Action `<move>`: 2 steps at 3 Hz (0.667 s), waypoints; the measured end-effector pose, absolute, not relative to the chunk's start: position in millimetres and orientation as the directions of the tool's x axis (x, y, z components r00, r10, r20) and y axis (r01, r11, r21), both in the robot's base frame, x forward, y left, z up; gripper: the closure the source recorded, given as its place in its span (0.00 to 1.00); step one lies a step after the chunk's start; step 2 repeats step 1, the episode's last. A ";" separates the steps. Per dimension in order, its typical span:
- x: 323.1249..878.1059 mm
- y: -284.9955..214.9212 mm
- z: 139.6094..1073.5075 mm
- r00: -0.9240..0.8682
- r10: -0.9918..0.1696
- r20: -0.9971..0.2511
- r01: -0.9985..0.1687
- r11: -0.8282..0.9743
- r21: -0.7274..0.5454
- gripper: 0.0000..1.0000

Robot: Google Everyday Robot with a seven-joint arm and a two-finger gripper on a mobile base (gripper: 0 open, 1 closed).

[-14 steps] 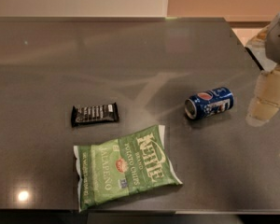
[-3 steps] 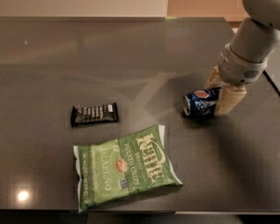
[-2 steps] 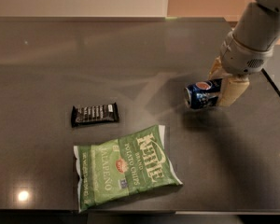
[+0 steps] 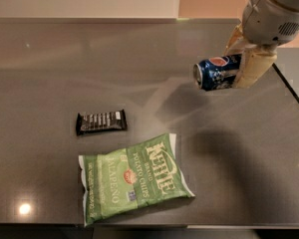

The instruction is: Pick pepsi can

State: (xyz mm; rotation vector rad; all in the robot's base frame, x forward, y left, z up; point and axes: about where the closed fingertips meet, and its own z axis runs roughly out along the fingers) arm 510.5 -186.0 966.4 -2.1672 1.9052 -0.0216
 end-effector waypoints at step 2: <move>516.2 -184.6 967.1 0.143 -0.977 -0.159 -0.969 -0.106 -0.222 1.00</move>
Offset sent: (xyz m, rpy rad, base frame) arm 0.0000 0.0000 0.0000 0.0000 0.0000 0.0000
